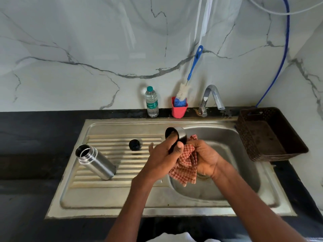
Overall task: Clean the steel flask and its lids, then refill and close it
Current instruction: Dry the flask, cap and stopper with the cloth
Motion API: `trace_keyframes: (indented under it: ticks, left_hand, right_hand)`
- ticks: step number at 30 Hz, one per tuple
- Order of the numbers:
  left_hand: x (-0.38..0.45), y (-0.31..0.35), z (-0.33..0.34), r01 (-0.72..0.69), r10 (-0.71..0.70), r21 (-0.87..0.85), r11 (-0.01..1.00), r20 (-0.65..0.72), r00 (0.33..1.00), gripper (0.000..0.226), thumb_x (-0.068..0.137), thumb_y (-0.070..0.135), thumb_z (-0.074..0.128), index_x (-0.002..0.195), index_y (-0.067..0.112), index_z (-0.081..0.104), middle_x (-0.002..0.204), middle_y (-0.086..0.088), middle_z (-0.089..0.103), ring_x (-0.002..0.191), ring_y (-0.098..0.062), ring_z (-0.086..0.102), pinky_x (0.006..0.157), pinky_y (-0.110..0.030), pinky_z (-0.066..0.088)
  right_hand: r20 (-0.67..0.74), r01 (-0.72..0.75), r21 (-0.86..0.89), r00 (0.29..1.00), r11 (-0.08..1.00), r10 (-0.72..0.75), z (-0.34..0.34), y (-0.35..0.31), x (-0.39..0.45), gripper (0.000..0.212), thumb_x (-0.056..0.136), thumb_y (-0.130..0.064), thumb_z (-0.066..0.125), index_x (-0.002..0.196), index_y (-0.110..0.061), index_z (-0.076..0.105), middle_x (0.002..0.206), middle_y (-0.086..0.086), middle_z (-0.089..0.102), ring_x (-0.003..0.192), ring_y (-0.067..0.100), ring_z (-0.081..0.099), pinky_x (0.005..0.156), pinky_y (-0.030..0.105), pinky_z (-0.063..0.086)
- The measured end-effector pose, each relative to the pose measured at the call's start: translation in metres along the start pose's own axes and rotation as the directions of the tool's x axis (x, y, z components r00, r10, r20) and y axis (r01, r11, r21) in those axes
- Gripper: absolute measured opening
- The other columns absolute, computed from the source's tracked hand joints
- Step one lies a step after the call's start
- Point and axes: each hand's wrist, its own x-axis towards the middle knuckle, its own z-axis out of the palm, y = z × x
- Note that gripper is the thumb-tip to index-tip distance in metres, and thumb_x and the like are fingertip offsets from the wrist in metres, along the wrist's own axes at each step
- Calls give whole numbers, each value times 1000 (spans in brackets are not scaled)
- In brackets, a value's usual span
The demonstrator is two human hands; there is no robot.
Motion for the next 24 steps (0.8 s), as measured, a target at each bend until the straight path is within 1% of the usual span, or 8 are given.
trace_keyframes:
  ticks: [2,4,6,7,10,15,20,24]
  left_hand:
    - [5,-15,-2,-17,20,195,981,-14,1000,84,85,95,10,150,52,41,139,28,61,134,-6,55,123,-68,2]
    - [4,-25,-14,48,-39,220,974,-45,998,80,88,92,14,143,46,50,132,29,63,132,-10,57,123,-66,5]
    - [-4,-36,-25,125,-120,59,990,-71,990,64,93,85,25,121,43,64,101,27,72,112,-10,67,114,-49,34]
    - [-9,-42,-28,150,-157,-87,985,-84,984,51,99,78,34,113,43,68,101,24,73,109,-8,68,101,-35,44]
    - [-23,-58,-24,176,-269,-414,893,-180,946,14,105,34,63,113,35,75,105,22,78,106,6,69,84,-6,46]
    - [-35,-104,-13,304,-459,-450,840,-287,841,7,95,14,76,96,16,82,92,-3,82,94,-20,77,86,-33,54]
    - [-47,-116,-15,390,-497,-315,865,-435,751,19,91,17,81,85,26,66,109,-5,53,100,-17,59,93,-25,46]
    - [-57,-129,-11,378,-401,-153,913,-514,758,18,93,9,78,110,12,72,123,-3,48,108,-18,63,87,-4,44]
  right_hand:
    - [-1,-9,9,1000,1000,9,2,10,2,34,92,-5,52,118,8,68,117,32,65,100,38,69,90,51,60]
    - [-27,16,-5,1000,1000,-17,-1,18,-1,35,90,-6,51,113,7,73,118,32,66,99,39,70,91,52,60]
    - [-59,59,21,997,998,-58,-8,20,-2,37,91,-6,48,118,8,70,115,30,69,101,38,69,95,51,58]
    - [-79,77,30,994,997,-75,-12,20,-1,37,93,-6,48,121,8,68,114,28,70,102,38,69,96,50,58]
    - [-157,79,72,985,994,-67,-18,21,7,40,93,-12,57,128,6,65,112,24,70,99,36,69,95,49,57]
    - [-325,-26,-94,946,995,-6,-18,53,28,24,94,-10,62,112,4,71,101,27,74,90,40,72,84,52,60]
    - [-339,-104,-310,941,945,-8,-9,87,46,33,89,-13,74,119,0,68,103,27,75,98,46,73,91,65,57]
    - [-317,-116,-417,948,901,-24,1,98,57,26,90,-13,76,113,-3,71,96,22,78,92,39,76,88,55,61]
